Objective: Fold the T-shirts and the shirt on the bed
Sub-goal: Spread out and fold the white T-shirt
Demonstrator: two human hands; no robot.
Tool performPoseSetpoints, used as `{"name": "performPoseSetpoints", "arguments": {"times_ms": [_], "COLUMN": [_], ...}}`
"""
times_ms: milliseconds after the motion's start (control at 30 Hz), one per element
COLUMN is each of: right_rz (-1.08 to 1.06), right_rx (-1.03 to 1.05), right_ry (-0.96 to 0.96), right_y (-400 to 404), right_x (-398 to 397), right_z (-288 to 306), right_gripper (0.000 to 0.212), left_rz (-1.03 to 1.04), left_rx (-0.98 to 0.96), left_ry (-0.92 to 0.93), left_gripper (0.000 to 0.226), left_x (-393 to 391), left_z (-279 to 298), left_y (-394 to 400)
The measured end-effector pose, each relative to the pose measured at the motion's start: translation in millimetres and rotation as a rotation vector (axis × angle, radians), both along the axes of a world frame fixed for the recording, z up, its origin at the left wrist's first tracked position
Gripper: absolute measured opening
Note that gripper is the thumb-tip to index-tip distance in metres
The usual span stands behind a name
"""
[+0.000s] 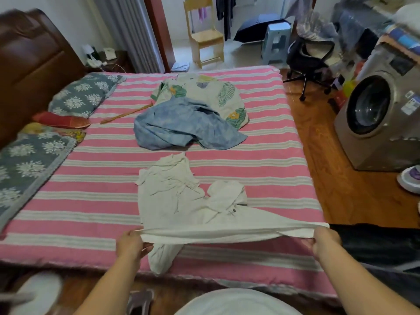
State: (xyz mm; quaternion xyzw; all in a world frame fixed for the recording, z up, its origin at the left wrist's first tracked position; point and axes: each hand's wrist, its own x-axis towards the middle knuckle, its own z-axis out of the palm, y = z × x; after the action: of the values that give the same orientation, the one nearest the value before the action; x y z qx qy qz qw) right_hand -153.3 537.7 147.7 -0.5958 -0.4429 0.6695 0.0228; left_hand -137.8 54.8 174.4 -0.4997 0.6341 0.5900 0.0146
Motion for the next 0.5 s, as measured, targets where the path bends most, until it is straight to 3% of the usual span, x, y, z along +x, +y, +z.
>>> {"name": "performPoseSetpoints", "arguments": {"times_ms": [67,133,267,367,433,500], "right_rz": [0.172,0.560,0.838,0.746,0.517,0.255], "right_rx": [0.202,0.530,0.471,0.504,0.431,0.253], "right_ry": [-0.081,-0.164,-0.187,-0.321,-0.455,-0.504], "right_y": [-1.9,4.8,20.1,30.7,31.1,17.9], "right_x": [14.3,28.7,54.4,80.8,100.2,117.8], "right_z": [-6.9,-20.0,-32.8,-49.5,-67.3,-70.5], "right_gripper": [0.033,0.027,0.039,0.037,0.020,0.020], "left_rz": [0.017,0.023,-0.048,-0.165,-0.212,-0.169], "left_rx": [0.066,0.116,0.085,0.006,-0.025,0.030], "left_ry": [-0.066,-0.133,-0.222,-0.264,-0.331,-0.362], "left_gripper": [0.030,0.033,0.028,0.023,0.019,0.012], "left_x": [24.1,42.2,58.4,58.6,61.0,63.4], "left_z": [-26.4,-40.8,-37.4,-41.7,-49.5,-61.3], "left_y": [-7.9,-13.9,-9.4,-2.8,-0.9,0.7]}}
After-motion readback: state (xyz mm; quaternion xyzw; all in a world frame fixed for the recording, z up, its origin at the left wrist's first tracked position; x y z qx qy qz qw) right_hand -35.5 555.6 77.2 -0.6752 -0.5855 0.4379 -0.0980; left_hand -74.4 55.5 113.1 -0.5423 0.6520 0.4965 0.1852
